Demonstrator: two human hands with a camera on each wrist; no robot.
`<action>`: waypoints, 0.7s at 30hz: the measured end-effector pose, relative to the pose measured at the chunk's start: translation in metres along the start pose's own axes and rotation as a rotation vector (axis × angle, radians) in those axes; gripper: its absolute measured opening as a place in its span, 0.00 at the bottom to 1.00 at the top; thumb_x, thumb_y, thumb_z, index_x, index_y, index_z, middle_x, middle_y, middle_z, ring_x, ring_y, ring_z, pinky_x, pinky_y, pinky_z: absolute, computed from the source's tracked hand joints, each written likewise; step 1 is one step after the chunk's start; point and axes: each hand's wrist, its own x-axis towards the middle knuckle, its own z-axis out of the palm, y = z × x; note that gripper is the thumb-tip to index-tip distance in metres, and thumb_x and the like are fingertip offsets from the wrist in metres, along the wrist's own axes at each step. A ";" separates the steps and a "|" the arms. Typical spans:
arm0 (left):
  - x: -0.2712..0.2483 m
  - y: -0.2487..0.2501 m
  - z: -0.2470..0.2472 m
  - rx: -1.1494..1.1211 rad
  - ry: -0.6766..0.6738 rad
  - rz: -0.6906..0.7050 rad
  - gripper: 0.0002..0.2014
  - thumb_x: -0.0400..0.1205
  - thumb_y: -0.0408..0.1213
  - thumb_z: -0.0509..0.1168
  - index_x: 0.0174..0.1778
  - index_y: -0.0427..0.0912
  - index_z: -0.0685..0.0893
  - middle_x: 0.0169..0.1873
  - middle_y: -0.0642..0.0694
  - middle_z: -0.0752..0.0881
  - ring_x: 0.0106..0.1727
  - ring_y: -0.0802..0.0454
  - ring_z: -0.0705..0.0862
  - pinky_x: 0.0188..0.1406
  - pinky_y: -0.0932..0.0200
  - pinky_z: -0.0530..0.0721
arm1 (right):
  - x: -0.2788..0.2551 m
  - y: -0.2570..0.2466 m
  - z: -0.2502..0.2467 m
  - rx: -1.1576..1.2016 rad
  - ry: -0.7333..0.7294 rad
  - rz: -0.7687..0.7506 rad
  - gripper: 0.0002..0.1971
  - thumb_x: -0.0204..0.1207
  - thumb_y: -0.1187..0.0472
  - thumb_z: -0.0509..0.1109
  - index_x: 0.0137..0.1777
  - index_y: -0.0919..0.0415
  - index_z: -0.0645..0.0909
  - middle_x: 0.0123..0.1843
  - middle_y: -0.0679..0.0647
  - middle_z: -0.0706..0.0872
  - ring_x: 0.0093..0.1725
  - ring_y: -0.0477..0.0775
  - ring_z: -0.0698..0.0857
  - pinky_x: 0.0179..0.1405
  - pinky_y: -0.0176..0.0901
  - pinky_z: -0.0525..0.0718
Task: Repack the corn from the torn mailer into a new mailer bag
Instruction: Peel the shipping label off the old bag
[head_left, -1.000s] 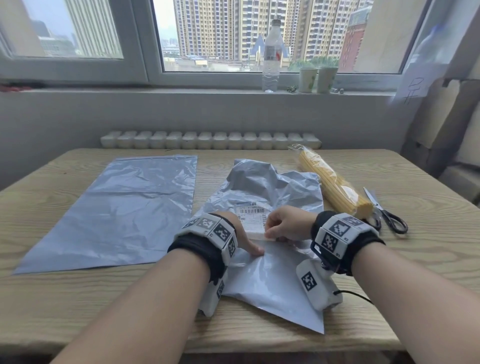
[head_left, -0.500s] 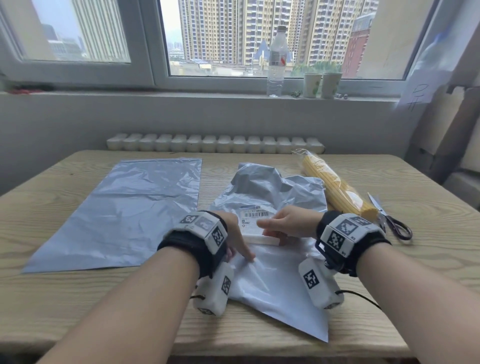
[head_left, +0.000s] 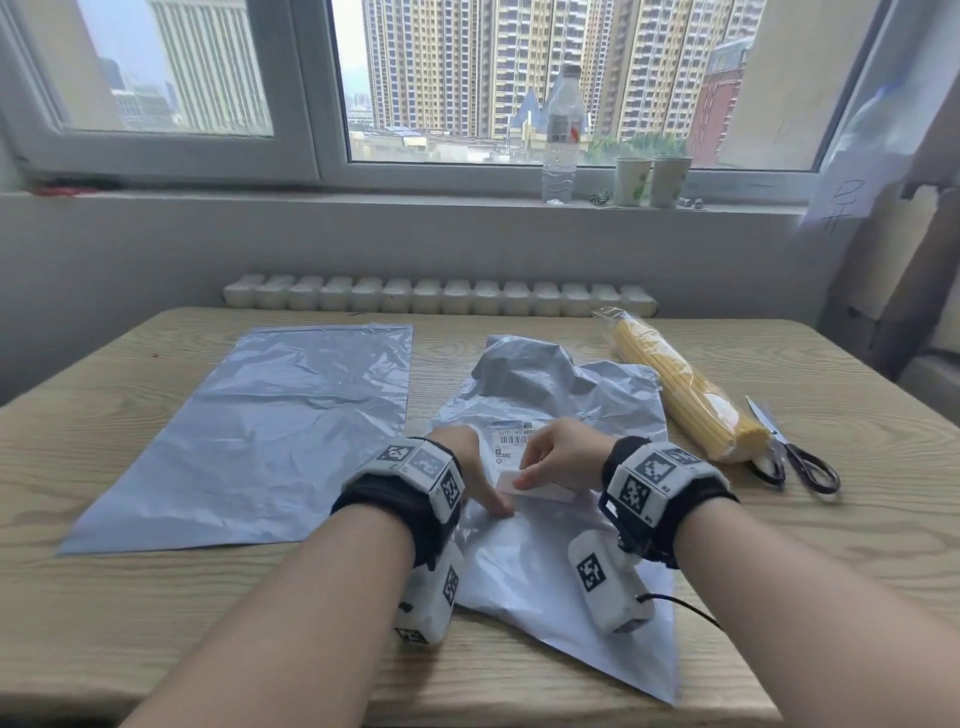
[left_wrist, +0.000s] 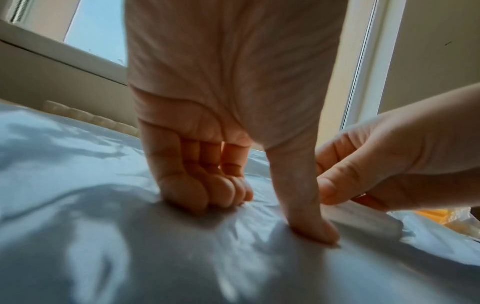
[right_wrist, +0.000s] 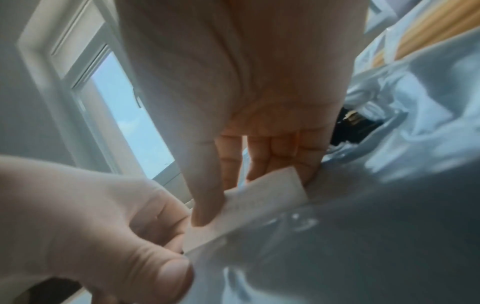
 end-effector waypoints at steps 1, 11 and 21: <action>0.000 0.000 -0.001 0.002 -0.012 0.000 0.21 0.65 0.54 0.80 0.30 0.43 0.78 0.29 0.48 0.83 0.37 0.49 0.82 0.37 0.62 0.78 | 0.002 0.002 0.000 0.019 0.004 0.008 0.11 0.68 0.57 0.79 0.30 0.50 0.80 0.30 0.45 0.80 0.32 0.41 0.77 0.31 0.34 0.74; 0.003 0.001 -0.002 0.037 -0.044 -0.019 0.26 0.63 0.60 0.79 0.31 0.42 0.78 0.37 0.46 0.87 0.39 0.48 0.84 0.42 0.59 0.81 | 0.005 0.008 -0.003 0.096 0.021 0.020 0.12 0.73 0.59 0.76 0.32 0.53 0.77 0.32 0.47 0.79 0.31 0.43 0.75 0.31 0.33 0.74; 0.003 0.002 -0.001 0.027 -0.027 -0.032 0.29 0.64 0.58 0.79 0.49 0.38 0.83 0.41 0.44 0.85 0.42 0.47 0.83 0.49 0.56 0.85 | 0.001 0.008 -0.005 0.096 0.047 0.035 0.10 0.78 0.59 0.71 0.37 0.57 0.75 0.31 0.47 0.76 0.30 0.43 0.73 0.30 0.34 0.70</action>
